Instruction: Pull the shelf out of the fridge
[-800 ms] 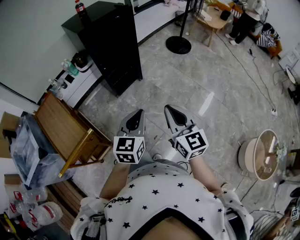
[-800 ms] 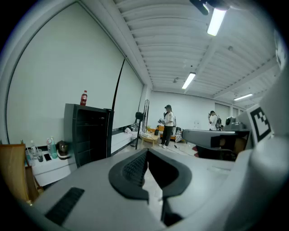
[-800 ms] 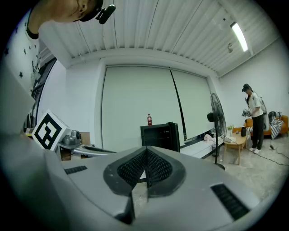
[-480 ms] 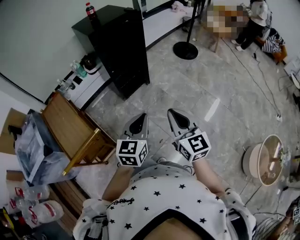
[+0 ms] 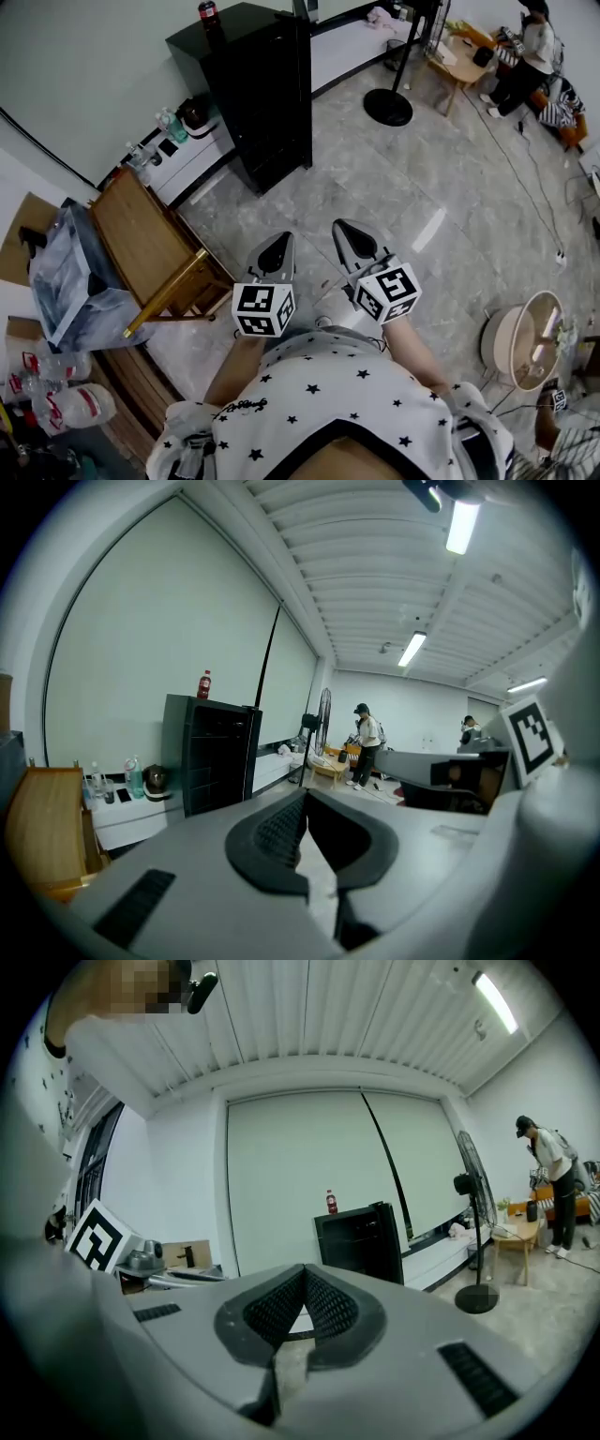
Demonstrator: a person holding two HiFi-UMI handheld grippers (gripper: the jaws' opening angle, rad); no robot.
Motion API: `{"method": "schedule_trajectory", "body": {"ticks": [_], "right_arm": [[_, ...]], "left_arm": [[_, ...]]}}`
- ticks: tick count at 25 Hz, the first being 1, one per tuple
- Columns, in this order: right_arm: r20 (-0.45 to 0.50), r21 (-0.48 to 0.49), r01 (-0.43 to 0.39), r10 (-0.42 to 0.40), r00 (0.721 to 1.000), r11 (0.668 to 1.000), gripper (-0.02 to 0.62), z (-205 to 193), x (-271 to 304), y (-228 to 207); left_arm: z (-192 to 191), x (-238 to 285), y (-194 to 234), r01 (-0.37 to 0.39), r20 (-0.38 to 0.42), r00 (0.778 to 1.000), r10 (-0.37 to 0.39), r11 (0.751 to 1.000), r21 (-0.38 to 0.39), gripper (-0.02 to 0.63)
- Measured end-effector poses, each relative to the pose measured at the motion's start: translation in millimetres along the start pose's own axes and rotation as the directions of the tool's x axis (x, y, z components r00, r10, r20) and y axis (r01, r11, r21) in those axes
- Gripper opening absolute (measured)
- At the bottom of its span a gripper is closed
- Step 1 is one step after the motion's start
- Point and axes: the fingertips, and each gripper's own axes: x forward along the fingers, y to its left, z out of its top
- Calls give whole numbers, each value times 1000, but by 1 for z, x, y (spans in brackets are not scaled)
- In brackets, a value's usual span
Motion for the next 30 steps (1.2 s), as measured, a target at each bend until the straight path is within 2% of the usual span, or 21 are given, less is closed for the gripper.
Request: {"method": "schedule_trajectory", "body": {"ticks": [6,14,30], "right_arm": [[-26,-5,2,-2,1000,1000,-6,-7,22,-6],[-28,19,35,-35,999,999,-6,1,66,-51],[-21,30,37,-36,999,999,-6,43,227,-125]], "left_arm": [[1,19,15,3,-12,1000,-3,1000,-12,12],[17,79,39,32,-9,999,-32,999,-15,12],[82,211,151,31,-8,999,-32,999,-33,12]]}}
